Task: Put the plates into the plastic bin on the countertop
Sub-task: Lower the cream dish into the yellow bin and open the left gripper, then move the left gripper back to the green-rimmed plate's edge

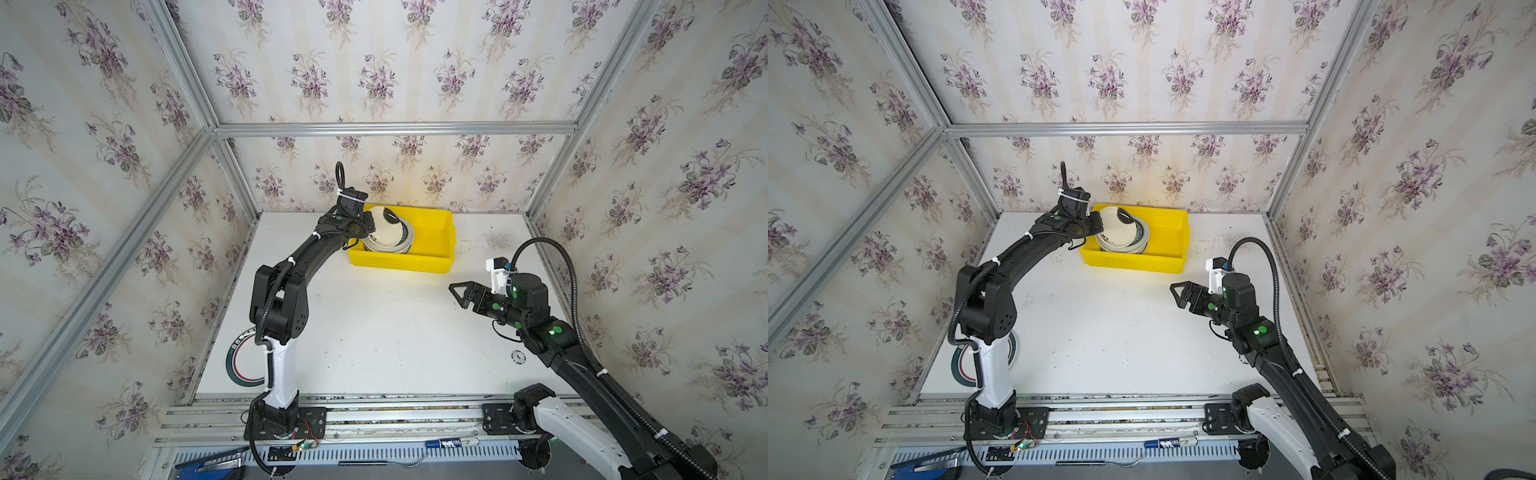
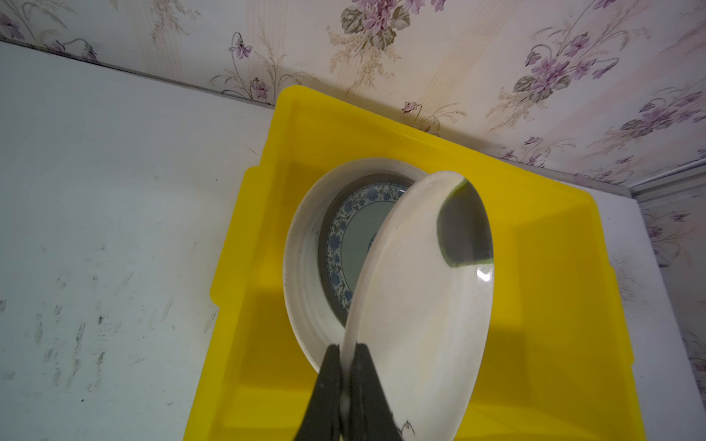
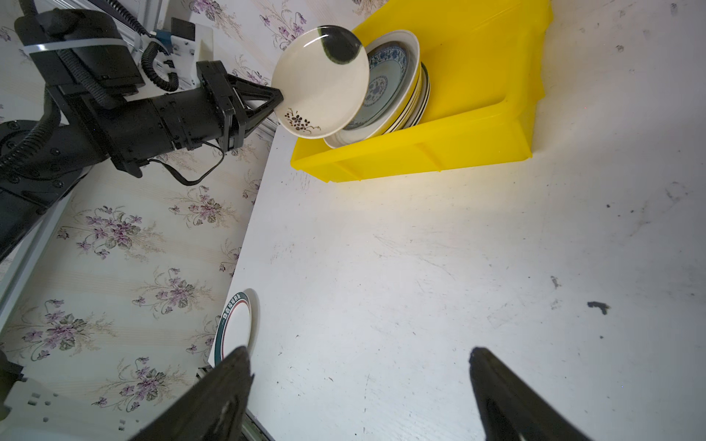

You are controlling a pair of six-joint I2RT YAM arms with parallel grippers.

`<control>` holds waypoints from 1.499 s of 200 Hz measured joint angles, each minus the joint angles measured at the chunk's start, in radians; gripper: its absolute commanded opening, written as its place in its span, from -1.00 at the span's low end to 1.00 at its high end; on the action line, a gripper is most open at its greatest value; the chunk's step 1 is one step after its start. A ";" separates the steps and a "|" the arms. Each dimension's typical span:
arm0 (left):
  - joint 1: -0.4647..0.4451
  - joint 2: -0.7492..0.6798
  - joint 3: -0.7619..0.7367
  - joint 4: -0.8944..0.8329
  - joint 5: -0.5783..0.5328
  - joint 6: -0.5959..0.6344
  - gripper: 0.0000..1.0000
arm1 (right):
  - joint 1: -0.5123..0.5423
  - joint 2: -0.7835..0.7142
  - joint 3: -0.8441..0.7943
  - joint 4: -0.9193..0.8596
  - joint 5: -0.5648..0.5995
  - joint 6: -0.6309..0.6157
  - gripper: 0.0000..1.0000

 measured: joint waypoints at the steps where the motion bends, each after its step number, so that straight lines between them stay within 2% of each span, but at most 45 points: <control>1: -0.002 0.003 0.003 -0.002 -0.004 0.002 -1.00 | 0.000 0.000 0.000 0.000 0.000 0.000 0.83; 64: -0.023 0.110 0.121 -0.099 -0.074 0.030 -1.00 | -0.002 0.013 0.000 -0.011 0.011 -0.011 0.84; 85: -0.023 0.133 0.151 -0.120 -0.081 0.038 -0.73 | -0.003 0.023 0.000 -0.011 0.011 -0.013 0.84; 145: -0.023 0.182 0.234 -0.167 -0.092 0.070 -0.61 | -0.010 0.023 -0.008 -0.007 0.011 -0.015 0.86; 151: -0.023 0.182 0.242 -0.171 -0.095 0.077 -0.48 | -0.011 0.016 -0.013 -0.011 0.012 -0.014 0.86; 155: -0.023 0.182 0.248 -0.174 -0.097 0.081 -0.26 | -0.011 0.011 -0.017 -0.010 0.013 -0.014 0.86; 158: -0.024 0.182 0.251 -0.174 -0.098 0.082 -0.17 | -0.012 0.009 -0.020 -0.009 0.015 -0.014 0.86; 178: -0.023 0.182 0.275 -0.175 -0.108 0.085 -0.06 | -0.015 -0.011 -0.037 -0.012 0.026 -0.014 0.87; 191: -0.023 0.177 0.285 -0.177 -0.113 0.101 0.22 | -0.016 -0.020 -0.041 -0.013 0.026 -0.014 0.87; 206: -0.023 0.161 0.284 -0.181 -0.122 0.107 0.46 | -0.021 -0.027 -0.041 -0.012 0.026 -0.015 0.87; 238: -0.024 0.071 0.229 -0.183 -0.145 0.118 0.73 | -0.029 -0.029 -0.041 -0.011 0.026 -0.023 0.87; 260: -0.024 -0.045 0.112 -0.179 -0.164 0.119 0.94 | -0.031 -0.029 -0.046 -0.005 0.022 -0.031 0.85; 300: -0.026 -0.320 -0.210 -0.174 -0.204 0.084 0.99 | -0.033 -0.010 -0.043 -0.011 0.025 -0.068 0.80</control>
